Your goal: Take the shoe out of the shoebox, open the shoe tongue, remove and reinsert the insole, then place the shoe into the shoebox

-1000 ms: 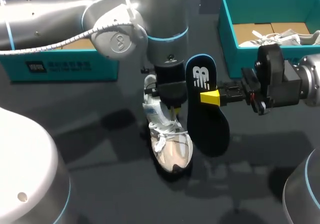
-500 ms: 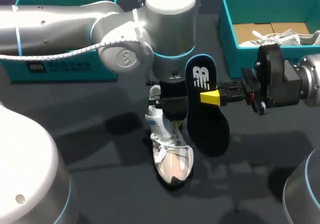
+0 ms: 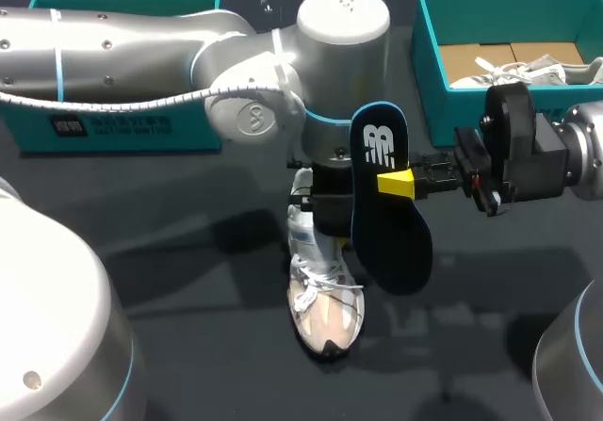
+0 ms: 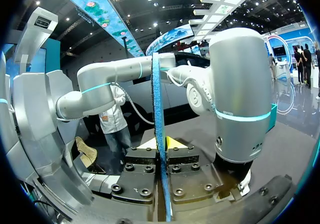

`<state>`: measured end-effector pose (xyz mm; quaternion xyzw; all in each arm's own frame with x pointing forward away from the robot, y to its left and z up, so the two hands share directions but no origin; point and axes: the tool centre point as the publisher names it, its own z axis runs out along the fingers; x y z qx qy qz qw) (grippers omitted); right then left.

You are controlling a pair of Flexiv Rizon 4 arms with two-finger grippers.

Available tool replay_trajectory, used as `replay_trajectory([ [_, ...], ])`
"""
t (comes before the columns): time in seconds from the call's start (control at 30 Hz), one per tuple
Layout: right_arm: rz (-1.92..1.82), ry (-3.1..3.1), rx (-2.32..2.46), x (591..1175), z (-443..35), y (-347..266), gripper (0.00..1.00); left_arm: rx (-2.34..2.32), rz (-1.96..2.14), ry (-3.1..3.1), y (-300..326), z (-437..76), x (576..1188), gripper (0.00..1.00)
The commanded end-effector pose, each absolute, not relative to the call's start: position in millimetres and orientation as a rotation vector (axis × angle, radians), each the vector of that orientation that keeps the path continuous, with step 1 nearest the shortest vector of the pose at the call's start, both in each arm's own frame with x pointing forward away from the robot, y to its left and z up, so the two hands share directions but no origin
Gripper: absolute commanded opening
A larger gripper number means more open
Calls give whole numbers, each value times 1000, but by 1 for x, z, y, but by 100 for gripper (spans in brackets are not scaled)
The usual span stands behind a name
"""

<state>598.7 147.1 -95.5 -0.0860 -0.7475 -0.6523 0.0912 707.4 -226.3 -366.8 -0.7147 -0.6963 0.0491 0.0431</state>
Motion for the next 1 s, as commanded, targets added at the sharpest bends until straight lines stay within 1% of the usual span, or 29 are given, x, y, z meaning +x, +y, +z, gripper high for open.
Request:
replay_trajectory([
  [0.03, -1938, -2223, -258, 598, -96, 149, 0, -2184, 136, -2114, -236, -374, 708, 0],
  [0.13, -1938, -2223, -258, 598, -96, 149, 0, -2189, 139, -2107, -239, -377, 707, 0],
  [0.17, -1938, -2223, -258, 598, -96, 149, 0, -2196, 139, -2101, -240, -378, 707, 10],
  [0.23, -1938, -2223, -258, 598, -96, 149, 0, -2204, 140, -2100, -240, -378, 707, 19],
  [0.3, -1938, -2223, -258, 598, -96, 149, 0, -2213, 152, -2100, -241, -376, 707, 35],
  [0.33, -1938, -2223, -258, 598, -96, 149, 0, -2217, 158, -2107, -241, -375, 708, 46],
  [0.37, -1938, -2223, -258, 598, -96, 149, 0, -2216, 173, -2129, -242, -373, 709, 49],
  [0.4, -1938, -2223, -258, 598, -96, 149, 0, -2216, 182, -2132, -242, -371, 710, 50],
  [0.43, -1938, -2223, -258, 598, -96, 149, 0, -2217, 199, -2143, -242, -368, 711, 54],
  [0.47, -1938, -2223, -258, 598, -96, 149, 0, -2223, 223, -2173, -242, -363, 713, 67],
  [0.5, -1938, -2223, -258, 598, -96, 149, 0, -2220, 241, -2186, -242, -360, 714, 75],
  [0.57, -1938, -2223, -258, 598, -96, 149, 0, -2225, 309, -2243, -242, -347, 719, 100],
  [0.8, -1938, -2223, -258, 598, -96, 149, 0, -2306, 720, -2561, -244, -279, 736, 100],
  [1.0, -1938, -2223, -258, 598, -96, 149, 0, -2306, 720, -2561, -244, -279, 736, 100],
])
